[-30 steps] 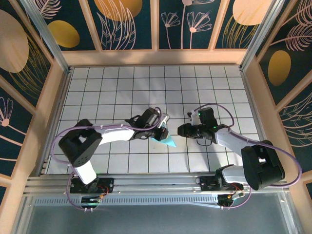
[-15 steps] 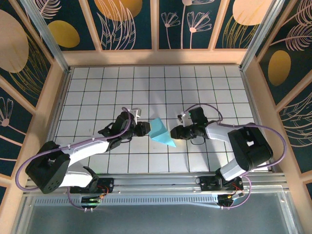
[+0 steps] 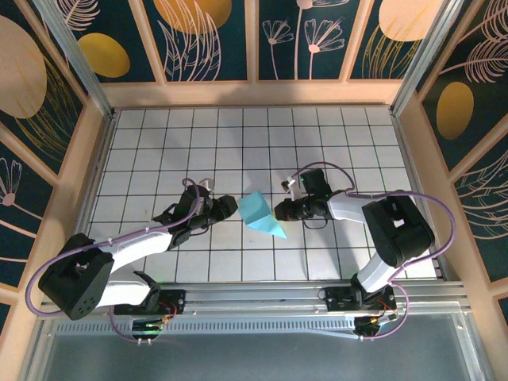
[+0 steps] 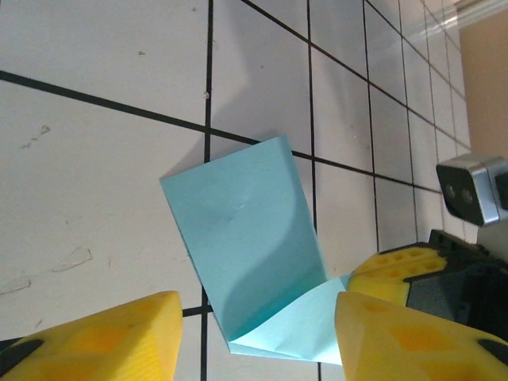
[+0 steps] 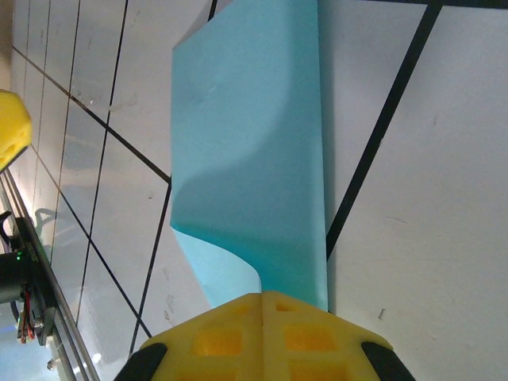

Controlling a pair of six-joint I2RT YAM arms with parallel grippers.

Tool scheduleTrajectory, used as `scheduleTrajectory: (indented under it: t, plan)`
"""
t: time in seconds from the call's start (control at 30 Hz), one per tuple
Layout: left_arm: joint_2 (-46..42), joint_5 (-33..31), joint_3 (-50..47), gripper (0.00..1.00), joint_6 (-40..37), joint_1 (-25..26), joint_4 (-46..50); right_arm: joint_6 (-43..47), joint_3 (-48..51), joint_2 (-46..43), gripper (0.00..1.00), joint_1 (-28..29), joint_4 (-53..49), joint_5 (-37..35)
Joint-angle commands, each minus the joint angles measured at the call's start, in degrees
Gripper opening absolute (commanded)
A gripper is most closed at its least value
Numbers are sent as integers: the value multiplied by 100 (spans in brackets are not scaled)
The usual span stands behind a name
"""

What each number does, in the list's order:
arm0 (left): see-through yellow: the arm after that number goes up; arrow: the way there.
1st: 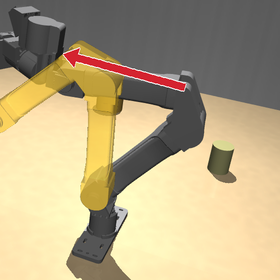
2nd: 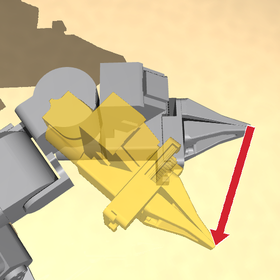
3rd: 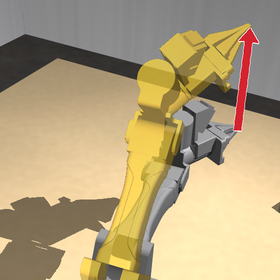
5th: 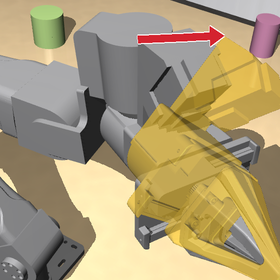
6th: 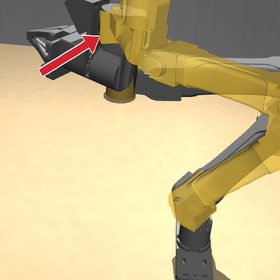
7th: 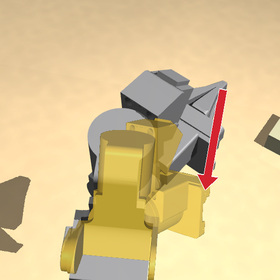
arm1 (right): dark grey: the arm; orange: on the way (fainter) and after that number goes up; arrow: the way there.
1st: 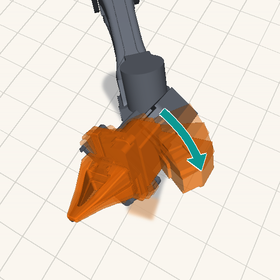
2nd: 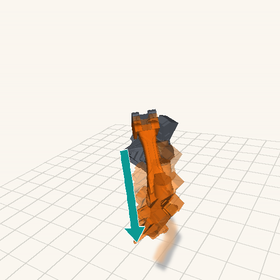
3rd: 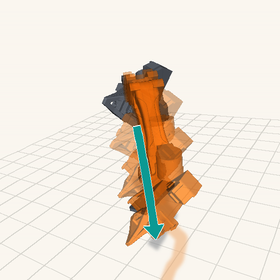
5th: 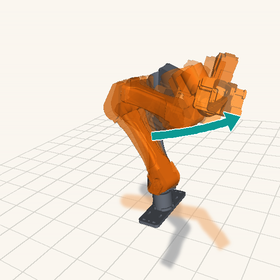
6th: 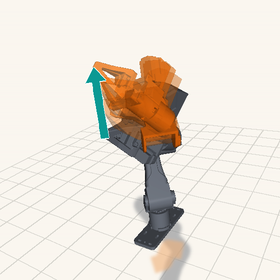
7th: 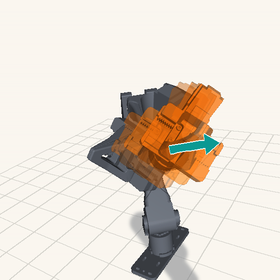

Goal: Fold a paper plane with a square sheet of paper (fold left side to right side)
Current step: Fourth fold the wing at the center of the table.

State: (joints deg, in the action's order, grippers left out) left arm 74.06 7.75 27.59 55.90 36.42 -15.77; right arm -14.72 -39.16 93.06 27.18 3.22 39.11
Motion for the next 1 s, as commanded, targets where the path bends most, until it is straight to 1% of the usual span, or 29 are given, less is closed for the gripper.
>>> scheduleTrajectory:
  t: [0.0, 0.07, 0.2, 0.3, 0.47, 0.7, 0.87, 0.97]
  plan:
    - [3, 343, -104, 60, 360, -89, -664, -68, 47, -386, 0, -49, 220, 88]
    - [72, 495, -160, 65, 510, -148, -973, -198, 175, -536, 0, -93, 393, 179]
    - [311, 735, -207, 72, 690, -218, -1469, -495, 474, -834, 0, -213, 786, 330]
    - [609, 998, -130, 74, 774, -231, -1759, -711, 663, -1039, 0, -296, 1054, 442]
    - [1100, 1228, 29, 74, 885, -229, -2177, -790, 756, -1172, 0, -327, 1109, 500]
    - [1834, 1530, 364, 70, 1026, -226, -2375, -865, 856, -1228, 0, -378, 1231, 542]
    - [2165, 1528, 396, 68, 1168, -224, -2436, -935, 917, -1268, 0, -399, 1324, 556]
    - [2372, 1667, 461, 67, 1258, -224, -2493, -997, 943, -1281, 0, -407, 1396, 577]
